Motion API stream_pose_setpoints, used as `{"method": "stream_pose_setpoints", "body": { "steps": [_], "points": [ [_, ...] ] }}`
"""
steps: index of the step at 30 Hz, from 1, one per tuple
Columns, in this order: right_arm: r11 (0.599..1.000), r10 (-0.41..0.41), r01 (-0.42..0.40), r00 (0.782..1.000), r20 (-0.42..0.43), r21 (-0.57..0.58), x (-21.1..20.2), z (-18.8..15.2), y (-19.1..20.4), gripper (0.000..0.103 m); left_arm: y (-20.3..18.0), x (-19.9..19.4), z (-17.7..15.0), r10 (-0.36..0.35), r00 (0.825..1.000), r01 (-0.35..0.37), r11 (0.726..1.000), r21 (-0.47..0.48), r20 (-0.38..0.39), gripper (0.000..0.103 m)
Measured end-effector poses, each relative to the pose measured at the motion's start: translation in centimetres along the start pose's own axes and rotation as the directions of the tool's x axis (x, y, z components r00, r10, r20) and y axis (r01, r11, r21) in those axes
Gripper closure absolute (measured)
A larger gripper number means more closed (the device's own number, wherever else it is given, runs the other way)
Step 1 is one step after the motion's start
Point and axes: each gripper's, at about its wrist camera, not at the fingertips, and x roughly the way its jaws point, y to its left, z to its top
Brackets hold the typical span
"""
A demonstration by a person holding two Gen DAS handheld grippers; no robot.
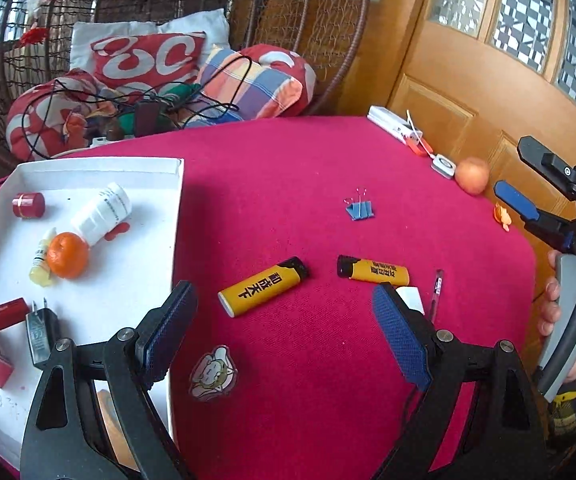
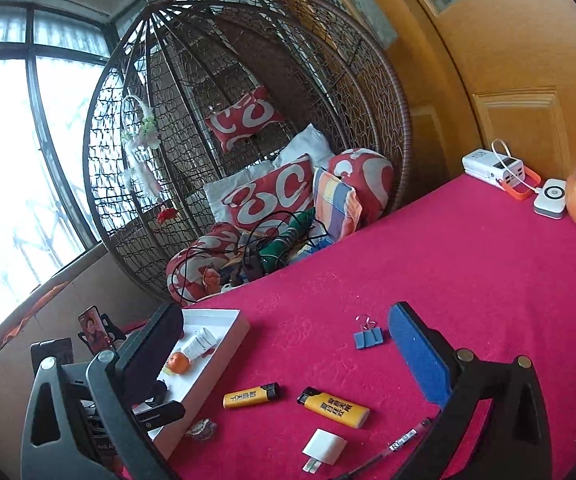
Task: Organize rigid objects
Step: 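Move both open tools back from the tray to the table, then grasp the yellow lighter with the left tool while the right tool grasps the white charger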
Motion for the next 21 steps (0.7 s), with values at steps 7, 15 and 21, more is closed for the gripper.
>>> {"method": "stream_pose_setpoints", "body": {
  "steps": [7,15,21],
  "points": [
    [0.998,-0.047,0.050,0.997,-0.067,0.048,-1.1,-1.8,-4.4,0.000,-1.7,6.6,0.6,0.080,0.985,-0.057,0.987,0.150,-0.151,0.015],
    [0.991,-0.029,0.040,0.996,-0.086,0.129,-2.2,-2.6,-7.7,0.000,-1.4,9.4,0.5,0.149,0.962,-0.095,0.969,0.229,-0.230,0.019],
    [0.994,0.003,-0.030,0.971,-0.240,-0.108,0.4,-4.1,-4.1,0.000,-2.0,8.6,-0.1,0.092,0.968,-0.040,0.975,0.220,-0.234,0.059]
  ]
}}
